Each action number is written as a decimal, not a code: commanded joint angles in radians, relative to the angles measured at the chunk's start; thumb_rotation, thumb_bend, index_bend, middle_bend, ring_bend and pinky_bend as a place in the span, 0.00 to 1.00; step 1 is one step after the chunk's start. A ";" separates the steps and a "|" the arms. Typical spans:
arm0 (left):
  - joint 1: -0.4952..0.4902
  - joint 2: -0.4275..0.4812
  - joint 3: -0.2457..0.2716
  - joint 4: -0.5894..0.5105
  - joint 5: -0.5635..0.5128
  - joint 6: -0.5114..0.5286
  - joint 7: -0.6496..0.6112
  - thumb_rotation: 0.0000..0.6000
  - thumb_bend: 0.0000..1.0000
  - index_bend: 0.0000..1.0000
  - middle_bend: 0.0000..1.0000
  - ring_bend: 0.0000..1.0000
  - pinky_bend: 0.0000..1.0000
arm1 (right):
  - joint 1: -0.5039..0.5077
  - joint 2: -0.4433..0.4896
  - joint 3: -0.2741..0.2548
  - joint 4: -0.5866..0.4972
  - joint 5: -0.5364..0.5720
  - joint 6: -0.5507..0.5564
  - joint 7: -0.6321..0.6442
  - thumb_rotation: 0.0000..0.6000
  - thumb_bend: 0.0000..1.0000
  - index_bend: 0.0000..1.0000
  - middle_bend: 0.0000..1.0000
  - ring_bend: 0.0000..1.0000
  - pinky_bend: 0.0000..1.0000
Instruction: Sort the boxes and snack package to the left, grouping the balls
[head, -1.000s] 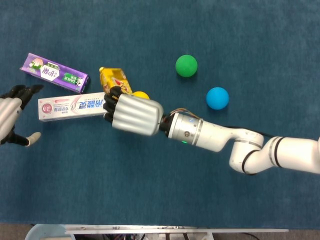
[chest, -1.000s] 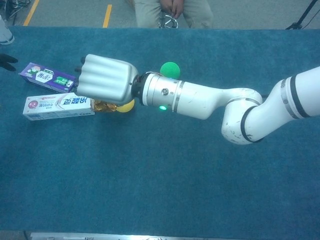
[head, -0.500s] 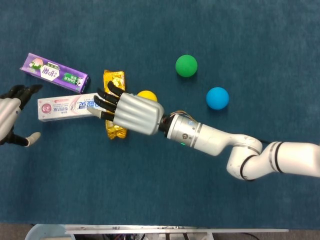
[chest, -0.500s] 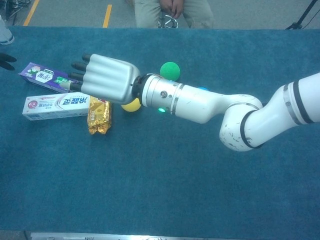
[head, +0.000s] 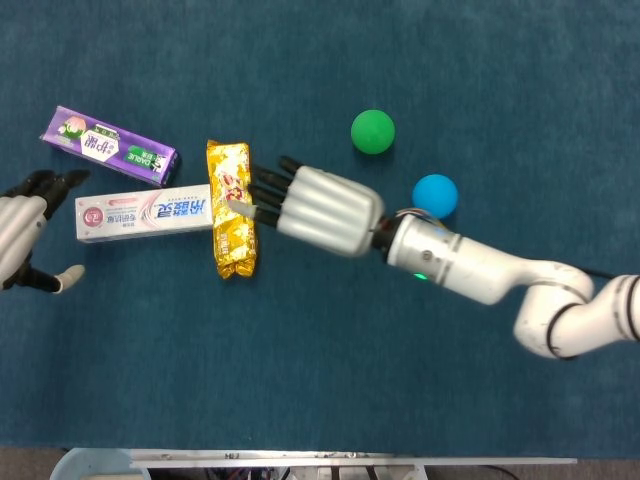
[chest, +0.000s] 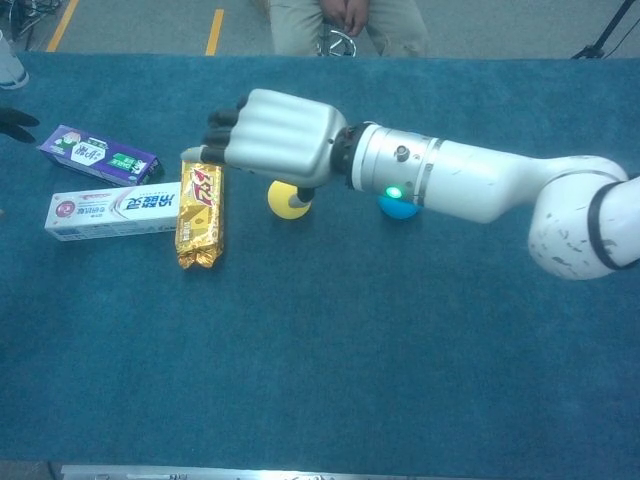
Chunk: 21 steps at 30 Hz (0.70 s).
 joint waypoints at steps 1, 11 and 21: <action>0.001 0.000 0.001 0.001 0.002 0.000 -0.002 1.00 0.27 0.00 0.12 0.00 0.14 | -0.022 0.044 -0.031 -0.032 0.056 -0.043 0.011 1.00 0.00 0.16 0.27 0.17 0.40; -0.002 -0.012 0.002 0.013 0.008 -0.012 -0.011 1.00 0.27 0.00 0.12 0.00 0.14 | -0.029 0.026 -0.055 0.014 0.157 -0.086 -0.010 1.00 0.00 0.16 0.27 0.17 0.40; 0.006 -0.006 0.006 0.026 0.011 -0.012 -0.030 1.00 0.27 0.00 0.12 0.00 0.14 | 0.001 -0.073 -0.025 0.130 0.204 -0.086 -0.002 1.00 0.00 0.16 0.27 0.17 0.40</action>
